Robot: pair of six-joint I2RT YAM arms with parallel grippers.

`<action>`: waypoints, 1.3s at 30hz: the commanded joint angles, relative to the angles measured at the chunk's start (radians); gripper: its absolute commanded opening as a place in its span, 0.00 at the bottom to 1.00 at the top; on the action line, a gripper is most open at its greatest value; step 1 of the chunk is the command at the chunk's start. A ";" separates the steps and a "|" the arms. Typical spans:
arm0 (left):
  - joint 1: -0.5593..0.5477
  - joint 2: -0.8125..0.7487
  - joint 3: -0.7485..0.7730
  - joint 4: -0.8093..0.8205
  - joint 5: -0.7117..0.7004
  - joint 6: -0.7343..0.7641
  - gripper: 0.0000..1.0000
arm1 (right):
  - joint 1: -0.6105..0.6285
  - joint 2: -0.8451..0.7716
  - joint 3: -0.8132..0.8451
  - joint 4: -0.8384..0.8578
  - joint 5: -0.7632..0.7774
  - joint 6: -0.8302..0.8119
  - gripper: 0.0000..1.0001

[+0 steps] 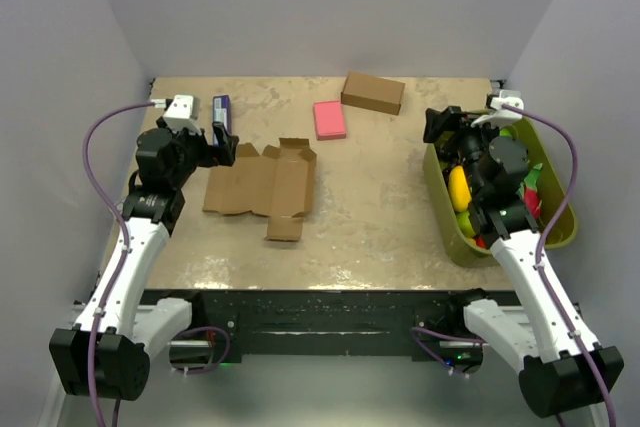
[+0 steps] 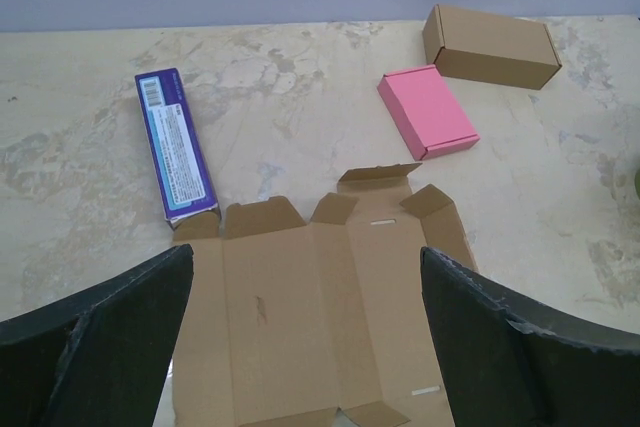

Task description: Fold the paper box

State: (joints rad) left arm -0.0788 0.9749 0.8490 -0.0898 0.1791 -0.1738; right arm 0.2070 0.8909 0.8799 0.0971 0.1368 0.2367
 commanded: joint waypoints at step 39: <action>0.005 -0.010 -0.008 0.074 0.037 -0.006 1.00 | 0.563 0.898 0.191 0.044 -0.059 0.377 0.65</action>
State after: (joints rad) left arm -0.0788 0.9657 0.8410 -0.0654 0.1921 -0.1970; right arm 0.7712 1.7676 1.0126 0.1547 0.0143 0.6281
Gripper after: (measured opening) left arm 0.995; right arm 0.653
